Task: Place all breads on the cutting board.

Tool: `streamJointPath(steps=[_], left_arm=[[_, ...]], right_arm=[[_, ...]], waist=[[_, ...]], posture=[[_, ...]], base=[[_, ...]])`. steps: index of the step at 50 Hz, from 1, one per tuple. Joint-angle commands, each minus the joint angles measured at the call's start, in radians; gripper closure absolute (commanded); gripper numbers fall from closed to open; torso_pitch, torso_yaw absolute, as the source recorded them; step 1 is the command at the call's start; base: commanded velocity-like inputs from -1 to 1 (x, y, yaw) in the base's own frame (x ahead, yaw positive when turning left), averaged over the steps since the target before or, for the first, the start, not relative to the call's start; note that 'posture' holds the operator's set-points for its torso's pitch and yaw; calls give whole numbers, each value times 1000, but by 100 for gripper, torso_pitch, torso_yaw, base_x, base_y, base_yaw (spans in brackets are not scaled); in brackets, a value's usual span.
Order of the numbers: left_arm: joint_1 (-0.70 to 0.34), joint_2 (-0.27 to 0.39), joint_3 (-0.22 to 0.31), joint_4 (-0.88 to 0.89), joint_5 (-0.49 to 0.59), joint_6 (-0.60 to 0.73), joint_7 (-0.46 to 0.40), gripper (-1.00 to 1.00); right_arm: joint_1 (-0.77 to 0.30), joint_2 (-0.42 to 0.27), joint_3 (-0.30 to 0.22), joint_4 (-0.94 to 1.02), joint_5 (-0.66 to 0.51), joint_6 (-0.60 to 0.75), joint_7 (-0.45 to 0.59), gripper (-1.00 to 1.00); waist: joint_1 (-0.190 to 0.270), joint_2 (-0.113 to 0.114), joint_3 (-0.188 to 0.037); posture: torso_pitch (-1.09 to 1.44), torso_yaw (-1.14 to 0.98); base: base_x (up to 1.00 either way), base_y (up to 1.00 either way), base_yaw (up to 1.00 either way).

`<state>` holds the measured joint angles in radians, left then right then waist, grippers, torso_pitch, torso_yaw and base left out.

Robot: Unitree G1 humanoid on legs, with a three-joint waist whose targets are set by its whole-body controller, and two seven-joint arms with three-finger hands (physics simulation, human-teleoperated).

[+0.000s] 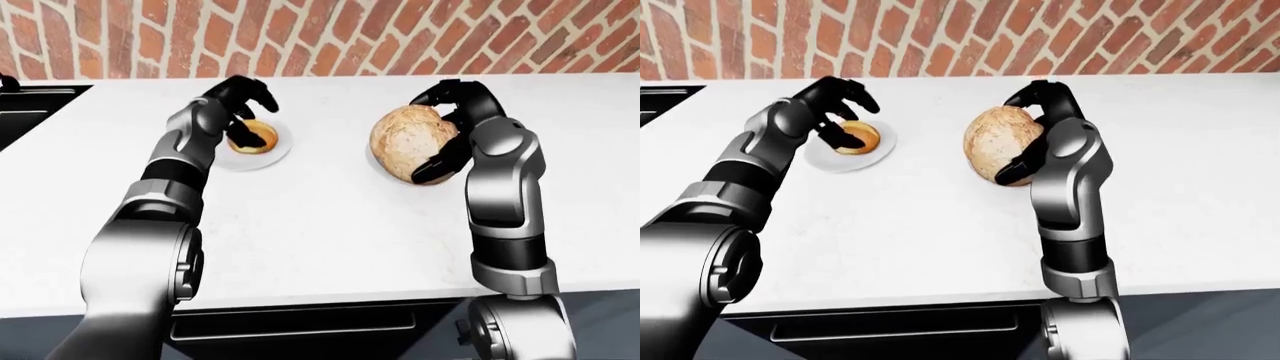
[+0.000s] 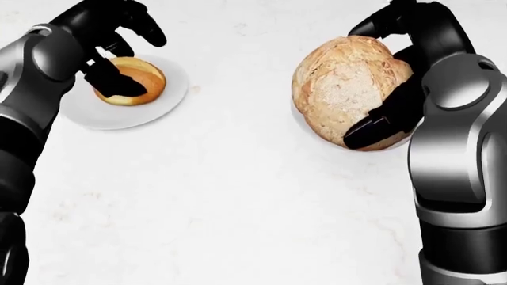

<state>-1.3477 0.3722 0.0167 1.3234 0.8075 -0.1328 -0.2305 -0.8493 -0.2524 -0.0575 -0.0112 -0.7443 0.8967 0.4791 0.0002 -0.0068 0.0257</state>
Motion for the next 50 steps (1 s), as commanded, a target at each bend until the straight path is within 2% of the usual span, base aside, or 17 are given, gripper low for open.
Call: streamJointPath(steps=[1, 12, 15, 22, 28, 39, 42, 45, 47, 50], left_arm=[[-49, 11, 10, -42, -6, -25, 14, 7], [-66, 25, 21, -59, -20, -33, 0, 46], [-72, 33, 22, -65, -24, -34, 1, 65], [-103, 51, 35, -94, -53, -32, -11, 73], [-112, 64, 45, -147, -89, -22, -25, 96], [-105, 90, 56, -312, -148, 28, -98, 100], [-100, 94, 58, -329, -154, 34, -105, 100], [-95, 102, 62, -342, -161, 39, -108, 100], [-96, 105, 64, -353, -166, 47, -113, 100], [-94, 106, 64, -374, -171, 54, -122, 100]], right_arm=[[-37, -10, -5, -35, -7, -21, -11, 100], [-41, -14, -3, -48, -12, -10, 0, 100], [-41, -13, -3, -55, -15, -4, 4, 100], [-44, -14, -1, -71, -24, 8, 15, 100], [-47, -19, -4, -92, -30, 18, 29, 100], [-71, -22, 7, -130, -55, 45, 53, 100], [-73, -19, 8, -137, -63, 47, 60, 100], [-75, -17, 12, -148, -77, 53, 71, 100], [-80, -15, 13, -151, -84, 56, 78, 100], [-83, -12, 14, -162, -96, 63, 88, 100]], waist=[[0, 0, -33], [0, 1, -30], [0, 1, -29], [0, 2, -27], [0, 3, -24], [0, 5, -18], [3, 12, -47], [6, 11, -49], [8, 0, -42], [15, -21, -52]], posture=[[0, 0], [0, 0], [0, 0], [0, 0], [0, 0], [0, 0], [0, 0], [0, 0], [0, 0], [0, 0]], base=[[0, 0, 0], [0, 0, 0], [0, 0, 0], [0, 0, 0], [0, 0, 0], [0, 0, 0], [-21, 5, 0], [-34, 15, 0], [-38, 21, 0], [-52, 30, 0]])
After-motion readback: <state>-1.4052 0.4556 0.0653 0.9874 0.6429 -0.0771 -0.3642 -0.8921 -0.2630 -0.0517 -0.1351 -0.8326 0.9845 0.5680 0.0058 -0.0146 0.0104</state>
